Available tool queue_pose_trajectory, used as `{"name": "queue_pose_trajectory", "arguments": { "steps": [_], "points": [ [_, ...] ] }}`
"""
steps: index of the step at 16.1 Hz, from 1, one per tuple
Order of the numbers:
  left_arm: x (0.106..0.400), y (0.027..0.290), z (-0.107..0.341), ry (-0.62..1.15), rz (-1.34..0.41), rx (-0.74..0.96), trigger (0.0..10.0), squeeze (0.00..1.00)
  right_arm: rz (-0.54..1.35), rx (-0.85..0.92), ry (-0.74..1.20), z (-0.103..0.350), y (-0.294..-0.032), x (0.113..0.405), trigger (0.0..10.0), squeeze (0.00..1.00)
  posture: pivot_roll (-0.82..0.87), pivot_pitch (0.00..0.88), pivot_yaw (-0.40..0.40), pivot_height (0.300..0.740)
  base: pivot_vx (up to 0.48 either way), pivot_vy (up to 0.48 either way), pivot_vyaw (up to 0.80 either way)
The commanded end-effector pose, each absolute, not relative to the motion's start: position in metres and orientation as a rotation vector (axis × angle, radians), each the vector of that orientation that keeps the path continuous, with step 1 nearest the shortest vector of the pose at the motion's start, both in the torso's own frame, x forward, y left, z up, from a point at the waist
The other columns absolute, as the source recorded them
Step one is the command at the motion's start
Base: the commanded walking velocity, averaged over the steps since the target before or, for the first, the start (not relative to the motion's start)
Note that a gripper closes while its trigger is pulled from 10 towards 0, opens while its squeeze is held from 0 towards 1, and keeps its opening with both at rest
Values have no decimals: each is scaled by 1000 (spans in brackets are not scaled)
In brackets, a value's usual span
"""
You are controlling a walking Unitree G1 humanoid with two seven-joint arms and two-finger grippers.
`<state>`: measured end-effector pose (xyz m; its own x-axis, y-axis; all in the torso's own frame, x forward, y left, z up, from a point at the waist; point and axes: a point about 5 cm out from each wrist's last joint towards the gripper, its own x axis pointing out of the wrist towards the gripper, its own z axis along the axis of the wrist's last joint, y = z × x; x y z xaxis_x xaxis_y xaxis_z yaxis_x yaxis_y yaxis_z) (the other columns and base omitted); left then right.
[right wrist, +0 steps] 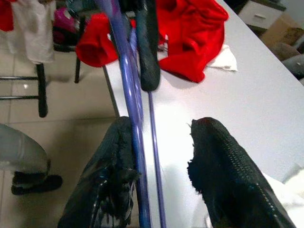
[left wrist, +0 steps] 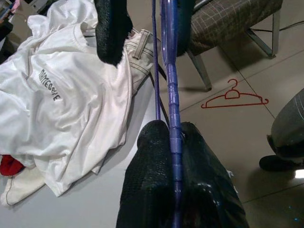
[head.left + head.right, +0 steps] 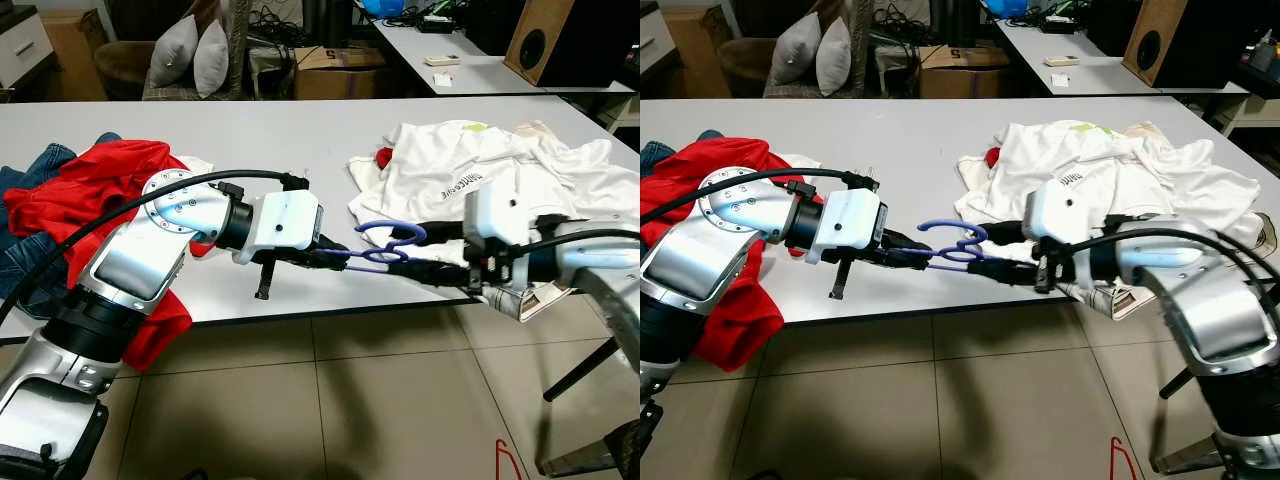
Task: Hang hanger
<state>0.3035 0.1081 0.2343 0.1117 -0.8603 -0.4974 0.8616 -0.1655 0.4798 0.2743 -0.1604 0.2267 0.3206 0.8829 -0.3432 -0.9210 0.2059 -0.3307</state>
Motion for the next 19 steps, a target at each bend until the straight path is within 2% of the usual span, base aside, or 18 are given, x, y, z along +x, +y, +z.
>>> {"name": "queue_pose_trajectory", "arguments": {
  "steps": [1, 3, 4, 5, 6, 19],
  "points": [
    [301, 104, 237, -11, -1543, 891, 0, 0, 1288, -556, 44, 236, -155, 273, 10000, 0, 68, 0, -16, 740, 0, 0, 0],
    [301, 103, 237, -9, -1543, 896, 0, 0, 1314, -554, 53, 234, -151, 272, 10000, 0, 69, 0, -17, 740, 0, 0, 0],
    [301, 103, 237, -9, -1543, 898, 0, 0, 1331, -546, 58, 233, -149, 271, 9647, 0, 69, 0, -17, 740, 0, 0, 0],
    [301, 103, 237, -8, -1544, 898, 0, 0, 1337, -543, 60, 232, -148, 271, 7333, 0, 69, 0, -17, 740, 0, 0, 0],
    [301, 103, 237, -8, -1544, 898, 0, 0, 1345, -537, 66, 232, -147, 271, 39, 0, 70, 0, -20, 740, 0, 0, 0],
    [300, 101, 246, -29, -1551, 887, 0, 0, 1343, -567, 166, 219, -151, 274, 0, 0, 70, 0, -21, 740, 0, 0, 0]
  ]
}}
